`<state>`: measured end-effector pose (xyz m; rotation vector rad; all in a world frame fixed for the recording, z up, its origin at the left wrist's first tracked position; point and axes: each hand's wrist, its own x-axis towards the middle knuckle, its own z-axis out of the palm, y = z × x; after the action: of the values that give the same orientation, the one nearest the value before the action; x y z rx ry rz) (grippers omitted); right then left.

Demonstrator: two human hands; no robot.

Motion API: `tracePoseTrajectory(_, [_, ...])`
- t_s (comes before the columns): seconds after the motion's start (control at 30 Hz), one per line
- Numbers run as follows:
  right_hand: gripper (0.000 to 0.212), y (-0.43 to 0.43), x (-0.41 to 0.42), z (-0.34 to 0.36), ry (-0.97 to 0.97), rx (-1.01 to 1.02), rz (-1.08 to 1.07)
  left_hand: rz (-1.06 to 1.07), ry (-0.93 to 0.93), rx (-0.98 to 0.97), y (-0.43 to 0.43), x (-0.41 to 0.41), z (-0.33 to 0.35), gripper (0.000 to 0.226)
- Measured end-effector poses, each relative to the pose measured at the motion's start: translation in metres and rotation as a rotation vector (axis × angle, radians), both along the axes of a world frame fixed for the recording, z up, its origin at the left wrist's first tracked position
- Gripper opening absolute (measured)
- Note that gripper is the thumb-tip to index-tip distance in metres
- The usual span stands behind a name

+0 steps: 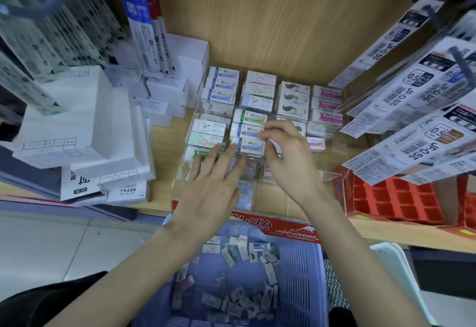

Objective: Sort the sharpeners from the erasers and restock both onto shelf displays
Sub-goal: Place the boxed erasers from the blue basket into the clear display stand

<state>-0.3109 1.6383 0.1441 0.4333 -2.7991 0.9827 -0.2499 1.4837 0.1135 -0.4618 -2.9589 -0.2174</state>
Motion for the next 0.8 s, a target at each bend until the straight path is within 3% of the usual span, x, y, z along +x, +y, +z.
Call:
tracePoseTrajectory(0.23, [0.023,0.024,0.087,-0.004,0.149,-0.170,0.042,-0.034,0.106,0.212,-0.011,0.021,0.021,0.038])
tracePoseTrajectory(0.33, [0.024,0.035,0.126,-0.037,0.105,-0.162,0.113,-0.049,0.083,0.308,-0.027,0.057,-0.003,0.031])
tracePoseTrajectory(0.4, [0.024,0.036,0.146,-0.078,-0.026,-0.073,0.154,-0.081,0.025,0.311,-0.040,0.087,-0.032,0.026])
tracePoseTrajectory(0.5, [0.027,0.027,0.169,-0.154,-0.545,0.086,0.219,-0.014,-0.085,0.272,-0.064,0.121,-0.080,0.031])
tracePoseTrajectory(0.6, [0.056,0.012,0.185,-0.224,-0.927,0.167,0.280,0.221,-0.209,0.250,-0.091,0.144,-0.124,0.049])
tracePoseTrajectory(0.7, [0.067,-0.012,0.191,-0.282,-0.956,0.294,0.437,0.445,-0.373,0.410,-0.098,0.161,-0.162,0.065])
tracePoseTrajectory(0.8, [0.067,-0.047,0.187,-0.331,-0.867,0.342,0.527,0.586,-0.440,0.699,-0.089,0.167,-0.175,0.054])
